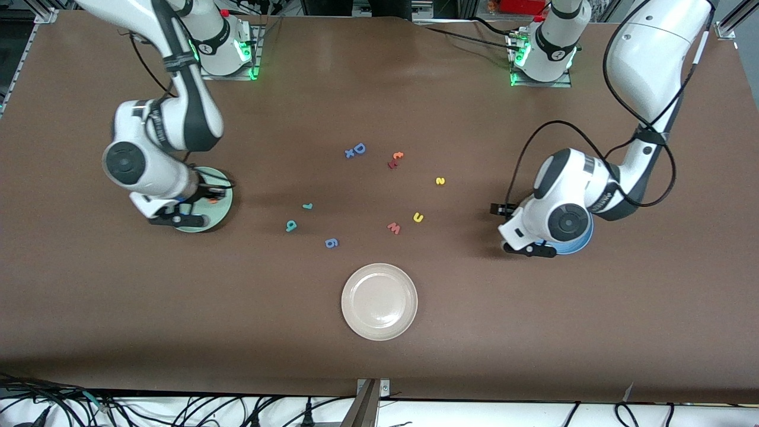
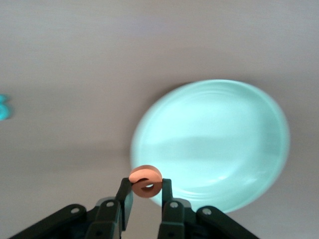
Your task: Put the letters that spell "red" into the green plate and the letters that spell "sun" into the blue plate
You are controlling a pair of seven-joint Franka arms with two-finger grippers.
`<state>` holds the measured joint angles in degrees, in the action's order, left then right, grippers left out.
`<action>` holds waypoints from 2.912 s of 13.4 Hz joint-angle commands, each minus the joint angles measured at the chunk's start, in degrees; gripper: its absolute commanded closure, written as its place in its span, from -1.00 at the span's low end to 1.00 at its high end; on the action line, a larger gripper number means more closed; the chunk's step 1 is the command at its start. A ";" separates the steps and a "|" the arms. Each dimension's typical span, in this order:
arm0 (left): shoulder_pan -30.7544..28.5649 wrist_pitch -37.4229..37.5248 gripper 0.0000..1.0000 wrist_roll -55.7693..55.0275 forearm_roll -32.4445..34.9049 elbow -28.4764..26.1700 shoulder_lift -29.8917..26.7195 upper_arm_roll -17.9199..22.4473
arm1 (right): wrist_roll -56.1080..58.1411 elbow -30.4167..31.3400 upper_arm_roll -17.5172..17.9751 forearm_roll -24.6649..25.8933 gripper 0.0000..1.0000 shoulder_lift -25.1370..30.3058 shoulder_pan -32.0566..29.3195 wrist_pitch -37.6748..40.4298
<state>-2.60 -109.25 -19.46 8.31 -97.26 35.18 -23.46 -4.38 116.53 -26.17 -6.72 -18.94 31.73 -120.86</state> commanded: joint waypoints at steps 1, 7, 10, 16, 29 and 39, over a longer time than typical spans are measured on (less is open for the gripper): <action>-0.12 -7.34 -1.00 -8.98 -1.54 -4.50 -1.25 -4.03 | 5.59 0.01 -2.66 -0.75 0.90 -3.72 -1.92 0.28; 1.27 -28.27 -1.00 -20.76 -0.49 -22.42 -8.89 -8.44 | 11.94 -0.25 -2.13 -1.10 0.87 -9.36 -7.47 -1.83; 5.32 -28.82 -1.00 -34.56 7.74 -23.15 -8.99 -8.79 | 11.15 -0.25 -2.04 -1.19 -0.43 -9.44 -7.21 -1.83; 6.73 -34.89 -1.00 -36.35 10.15 -27.37 -8.46 -8.79 | 5.11 -1.48 -1.78 -4.62 -0.95 -4.80 -1.43 -0.34; 6.91 -39.10 -0.69 -36.79 15.78 -27.10 -3.63 -8.71 | -25.59 -1.48 9.98 -8.93 -0.93 -6.62 14.15 -17.27; 7.61 -39.11 0.26 -42.49 19.11 -27.63 -3.63 -8.71 | -11.44 -0.78 10.88 -8.57 -0.82 -10.93 14.32 -23.89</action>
<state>4.54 -147.47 -58.70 24.49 -124.25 31.56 -32.39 -18.04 115.25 -15.45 -14.44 -29.00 46.22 -142.67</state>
